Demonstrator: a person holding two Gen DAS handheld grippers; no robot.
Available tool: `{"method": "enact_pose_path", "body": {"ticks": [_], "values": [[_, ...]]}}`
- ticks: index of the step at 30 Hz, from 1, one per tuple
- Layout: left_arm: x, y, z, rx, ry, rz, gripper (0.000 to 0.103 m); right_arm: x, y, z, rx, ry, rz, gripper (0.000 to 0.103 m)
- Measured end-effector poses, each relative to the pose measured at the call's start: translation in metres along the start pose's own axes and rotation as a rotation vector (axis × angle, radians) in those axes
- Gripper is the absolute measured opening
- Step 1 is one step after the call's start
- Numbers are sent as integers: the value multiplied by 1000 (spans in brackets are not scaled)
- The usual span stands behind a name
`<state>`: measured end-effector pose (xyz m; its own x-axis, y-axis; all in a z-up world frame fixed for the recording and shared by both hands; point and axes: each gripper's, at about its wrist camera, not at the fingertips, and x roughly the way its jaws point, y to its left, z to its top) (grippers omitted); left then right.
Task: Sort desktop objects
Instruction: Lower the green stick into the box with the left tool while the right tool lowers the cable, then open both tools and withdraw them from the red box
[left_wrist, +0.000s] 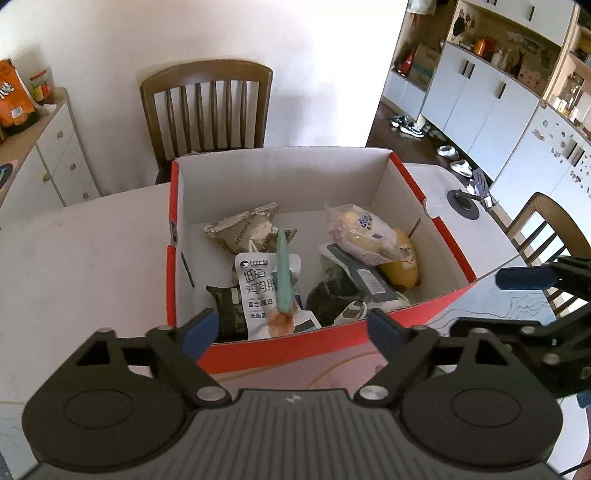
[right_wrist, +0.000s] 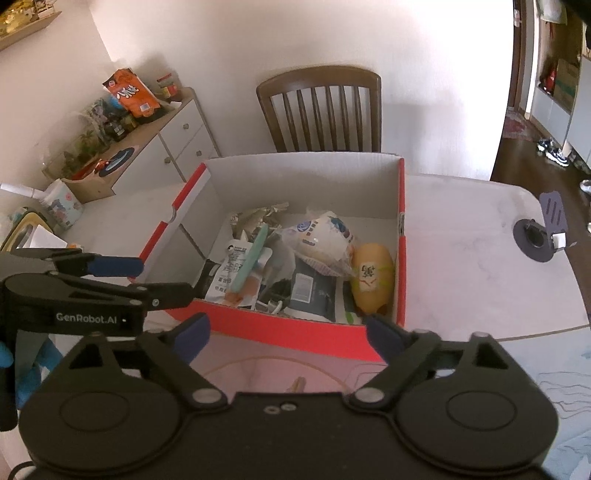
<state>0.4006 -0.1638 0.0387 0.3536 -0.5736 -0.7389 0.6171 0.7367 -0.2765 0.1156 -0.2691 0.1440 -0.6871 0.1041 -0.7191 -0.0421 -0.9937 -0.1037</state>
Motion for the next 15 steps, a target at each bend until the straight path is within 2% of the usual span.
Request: {"method": "enact_pose_path", "body": {"ticks": [2, 3, 15], "values": [[-3, -1, -2, 1, -8, 17, 101, -4, 1, -2, -7, -12, -4, 103], [-4, 0, -3, -2, -14, 20, 102, -6, 2, -3, -10, -17, -8, 103], [-17, 1, -20, -35, -21, 17, 102, -26, 11, -20, -51, -56, -33, 103]]}}
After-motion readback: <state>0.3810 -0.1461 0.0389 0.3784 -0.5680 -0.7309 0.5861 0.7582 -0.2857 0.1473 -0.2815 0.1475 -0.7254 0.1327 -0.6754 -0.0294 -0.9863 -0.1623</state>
